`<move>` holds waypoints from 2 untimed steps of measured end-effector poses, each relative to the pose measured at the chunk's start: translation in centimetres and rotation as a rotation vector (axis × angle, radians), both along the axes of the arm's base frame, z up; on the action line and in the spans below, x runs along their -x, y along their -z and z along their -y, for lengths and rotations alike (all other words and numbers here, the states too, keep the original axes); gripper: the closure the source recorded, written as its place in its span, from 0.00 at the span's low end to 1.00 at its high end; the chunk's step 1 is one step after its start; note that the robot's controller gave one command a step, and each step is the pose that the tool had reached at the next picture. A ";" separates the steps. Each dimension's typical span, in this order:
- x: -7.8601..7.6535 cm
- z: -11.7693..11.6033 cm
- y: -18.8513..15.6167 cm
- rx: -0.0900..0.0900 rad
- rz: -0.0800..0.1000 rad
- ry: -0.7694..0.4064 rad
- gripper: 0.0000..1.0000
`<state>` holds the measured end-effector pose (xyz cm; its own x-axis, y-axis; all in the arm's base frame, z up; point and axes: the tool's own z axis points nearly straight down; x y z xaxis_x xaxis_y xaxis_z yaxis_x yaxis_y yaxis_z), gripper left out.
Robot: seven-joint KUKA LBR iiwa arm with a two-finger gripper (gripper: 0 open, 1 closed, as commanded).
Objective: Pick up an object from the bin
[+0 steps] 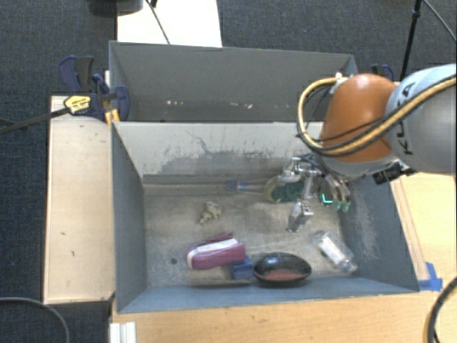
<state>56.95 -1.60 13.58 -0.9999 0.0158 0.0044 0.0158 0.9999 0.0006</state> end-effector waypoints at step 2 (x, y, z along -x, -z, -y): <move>8.2 -3.9 6.3 0.000 0.008 -0.097 0.00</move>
Offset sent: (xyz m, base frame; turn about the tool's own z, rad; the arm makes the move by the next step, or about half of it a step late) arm -0.0908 0.0445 0.0351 -0.0797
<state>48.73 2.26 7.31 -0.9967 -0.0810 -0.0036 -0.0810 0.9967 0.0002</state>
